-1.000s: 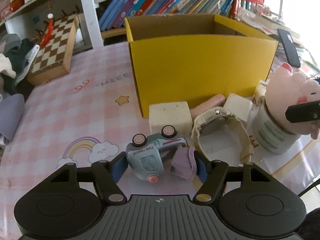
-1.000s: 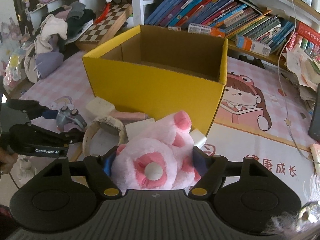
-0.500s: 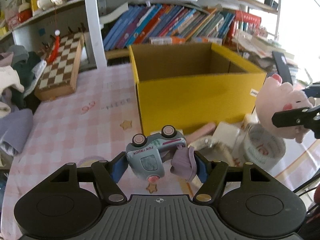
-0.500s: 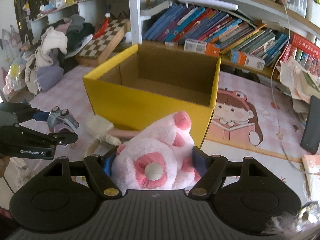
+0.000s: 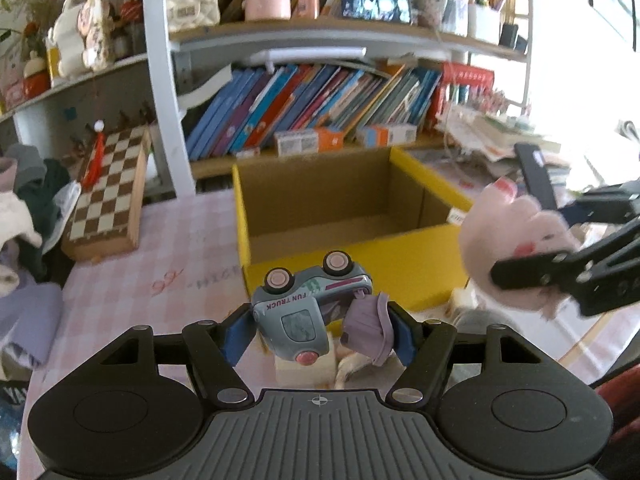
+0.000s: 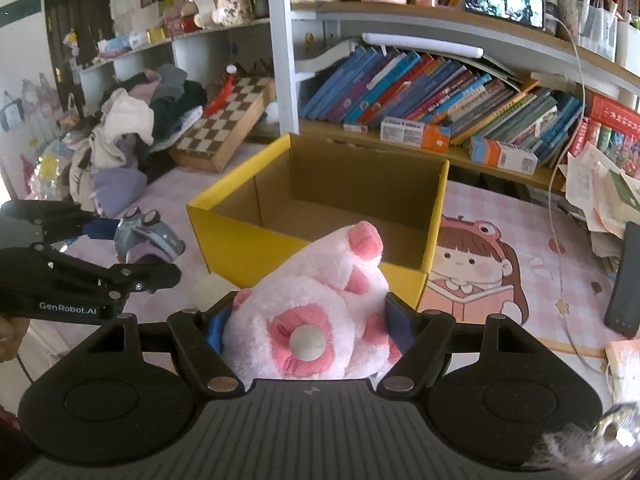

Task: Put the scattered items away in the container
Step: 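Carry the truck and pig over the yellow box with both tools, then open both tools to drop the truck and pig into the box, then withdraw both tools from the box back toward the remaining items, then grasp the cream watch with the left tool while the right tool grasps the tape roll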

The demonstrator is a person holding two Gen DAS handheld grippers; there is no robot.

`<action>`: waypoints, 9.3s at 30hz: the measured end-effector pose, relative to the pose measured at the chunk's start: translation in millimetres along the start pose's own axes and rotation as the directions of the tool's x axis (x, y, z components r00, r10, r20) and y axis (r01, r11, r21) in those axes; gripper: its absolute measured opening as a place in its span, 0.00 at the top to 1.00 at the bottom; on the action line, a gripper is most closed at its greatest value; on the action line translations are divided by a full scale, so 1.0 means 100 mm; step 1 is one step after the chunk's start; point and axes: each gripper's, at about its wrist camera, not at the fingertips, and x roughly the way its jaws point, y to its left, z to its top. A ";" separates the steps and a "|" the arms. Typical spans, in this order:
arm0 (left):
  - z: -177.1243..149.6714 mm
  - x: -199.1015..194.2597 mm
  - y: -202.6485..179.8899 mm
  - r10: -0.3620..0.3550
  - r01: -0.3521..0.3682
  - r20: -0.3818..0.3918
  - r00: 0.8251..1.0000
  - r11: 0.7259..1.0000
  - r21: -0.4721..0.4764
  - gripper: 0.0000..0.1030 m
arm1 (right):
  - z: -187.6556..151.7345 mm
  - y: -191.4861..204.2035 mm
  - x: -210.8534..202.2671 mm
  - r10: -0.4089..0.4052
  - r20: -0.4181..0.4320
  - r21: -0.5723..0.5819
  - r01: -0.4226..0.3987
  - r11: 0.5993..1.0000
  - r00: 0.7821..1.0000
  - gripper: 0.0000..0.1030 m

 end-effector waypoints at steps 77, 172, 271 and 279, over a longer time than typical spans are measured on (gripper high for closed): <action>1.15 2.48 0.12 0.142 0.030 -0.387 0.911 0.913 0.406 0.13 | 1.08 -0.50 2.57 0.040 -0.366 -0.708 -0.306 0.636 0.930 0.13; -1.02 -0.73 0.01 0.078 -0.083 -0.063 0.995 0.993 -0.081 0.13 | -1.05 0.86 -0.24 -0.254 -0.119 0.043 0.261 0.964 0.960 0.11; -0.71 0.76 -0.03 -0.087 0.055 -0.296 0.951 0.992 -0.115 0.88 | -0.64 0.04 0.80 -0.119 -0.303 0.048 0.140 0.989 0.946 0.21; -0.73 0.71 -0.01 -0.101 0.057 -0.284 0.953 0.986 -0.158 1.00 | -0.66 0.03 0.74 -0.129 -0.301 0.047 0.150 0.988 0.945 0.21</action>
